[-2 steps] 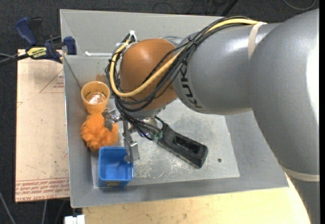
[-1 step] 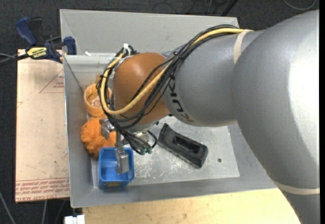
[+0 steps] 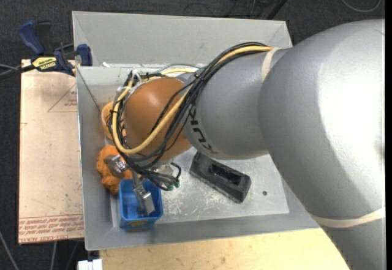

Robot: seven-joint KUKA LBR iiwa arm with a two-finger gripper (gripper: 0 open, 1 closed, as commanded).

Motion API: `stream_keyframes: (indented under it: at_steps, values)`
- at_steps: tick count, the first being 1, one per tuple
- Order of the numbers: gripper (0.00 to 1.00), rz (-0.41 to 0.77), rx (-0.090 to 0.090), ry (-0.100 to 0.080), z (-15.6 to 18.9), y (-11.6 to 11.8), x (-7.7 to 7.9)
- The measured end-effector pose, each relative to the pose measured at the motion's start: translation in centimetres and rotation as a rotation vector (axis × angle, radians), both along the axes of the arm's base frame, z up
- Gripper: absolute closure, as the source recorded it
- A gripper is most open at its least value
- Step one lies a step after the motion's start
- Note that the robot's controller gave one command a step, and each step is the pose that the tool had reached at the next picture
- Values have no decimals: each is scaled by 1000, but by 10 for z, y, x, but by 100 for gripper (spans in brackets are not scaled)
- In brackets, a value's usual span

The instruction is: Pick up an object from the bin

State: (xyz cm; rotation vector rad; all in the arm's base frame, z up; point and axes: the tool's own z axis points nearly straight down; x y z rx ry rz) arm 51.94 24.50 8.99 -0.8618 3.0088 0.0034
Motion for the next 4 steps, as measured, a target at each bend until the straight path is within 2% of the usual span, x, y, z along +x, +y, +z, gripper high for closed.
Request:
stream_keyframes:
  at_steps: [1, 4]
  values:
    - [100, 60, 13, -27, -11, -1, -7]
    - [100, 60, 14, -28, -7, -2, -7]
